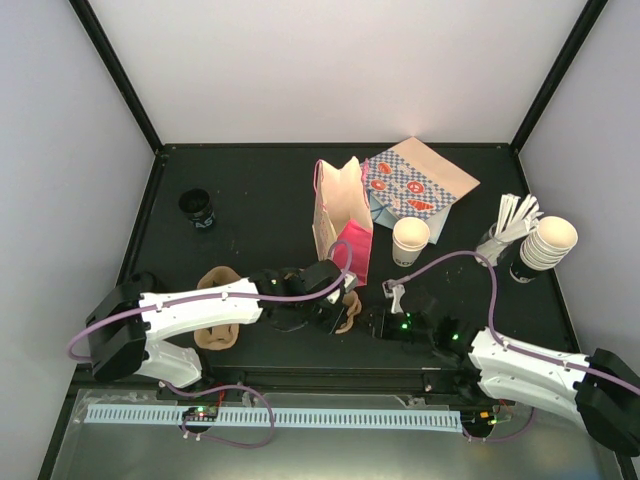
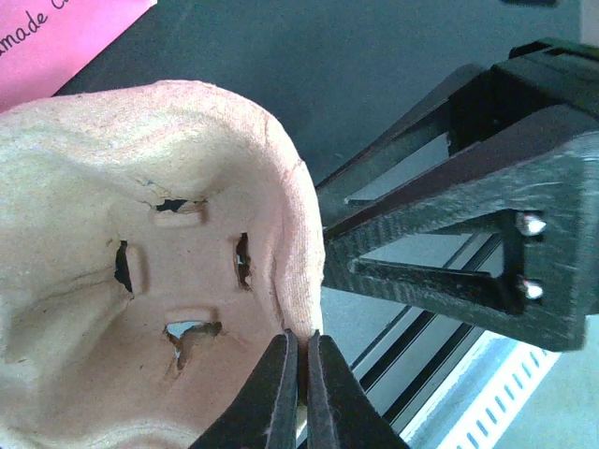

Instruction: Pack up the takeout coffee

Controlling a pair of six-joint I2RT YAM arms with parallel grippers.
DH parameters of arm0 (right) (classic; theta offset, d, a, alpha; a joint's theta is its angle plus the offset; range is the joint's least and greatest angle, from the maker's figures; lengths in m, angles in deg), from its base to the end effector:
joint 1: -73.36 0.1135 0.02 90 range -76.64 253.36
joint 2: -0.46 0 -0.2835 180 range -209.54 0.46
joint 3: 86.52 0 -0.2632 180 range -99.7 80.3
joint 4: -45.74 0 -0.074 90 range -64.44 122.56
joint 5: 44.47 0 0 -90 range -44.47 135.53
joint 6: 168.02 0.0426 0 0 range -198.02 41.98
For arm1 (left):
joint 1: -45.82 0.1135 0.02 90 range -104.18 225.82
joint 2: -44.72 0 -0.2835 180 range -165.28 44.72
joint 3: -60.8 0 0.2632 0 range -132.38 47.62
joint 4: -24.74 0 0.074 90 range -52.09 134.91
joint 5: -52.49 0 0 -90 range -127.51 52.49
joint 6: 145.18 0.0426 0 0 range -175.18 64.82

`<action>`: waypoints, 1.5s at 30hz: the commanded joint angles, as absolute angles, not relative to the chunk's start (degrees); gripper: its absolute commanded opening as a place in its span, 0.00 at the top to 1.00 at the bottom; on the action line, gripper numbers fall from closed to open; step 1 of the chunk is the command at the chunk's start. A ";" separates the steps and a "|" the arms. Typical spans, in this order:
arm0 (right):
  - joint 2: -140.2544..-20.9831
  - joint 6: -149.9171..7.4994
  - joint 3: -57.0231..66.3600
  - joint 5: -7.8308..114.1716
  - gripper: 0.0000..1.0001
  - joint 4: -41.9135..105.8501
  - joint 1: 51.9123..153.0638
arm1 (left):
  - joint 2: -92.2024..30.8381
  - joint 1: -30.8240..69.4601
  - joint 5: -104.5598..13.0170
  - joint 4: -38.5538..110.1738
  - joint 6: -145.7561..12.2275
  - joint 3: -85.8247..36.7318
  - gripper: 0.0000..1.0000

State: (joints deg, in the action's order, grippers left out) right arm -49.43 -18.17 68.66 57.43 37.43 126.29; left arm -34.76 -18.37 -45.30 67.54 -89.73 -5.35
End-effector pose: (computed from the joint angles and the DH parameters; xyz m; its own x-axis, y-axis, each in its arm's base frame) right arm 0.0969 0.1428 0.1552 -0.9315 0.1707 -0.3213 -0.1575 0.6069 0.7791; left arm 0.1207 -0.2628 0.2351 -0.8222 0.4096 -0.3952 0.5567 0.7232 -0.4088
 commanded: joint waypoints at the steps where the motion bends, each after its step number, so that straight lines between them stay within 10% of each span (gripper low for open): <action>1: -49.64 -19.44 69.98 55.46 0.62 35.00 126.00 | -32.45 -18.25 -46.57 66.23 -90.01 -7.05 0.97; 45: -47.87 -28.15 65.27 50.39 0.61 24.65 126.01 | -27.47 -16.71 -45.81 70.51 -89.84 -9.25 0.97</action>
State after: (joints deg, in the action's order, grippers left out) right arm -50.45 -26.58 67.24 52.82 26.13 126.31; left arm -27.04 -17.14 -45.41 70.69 -89.75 -7.51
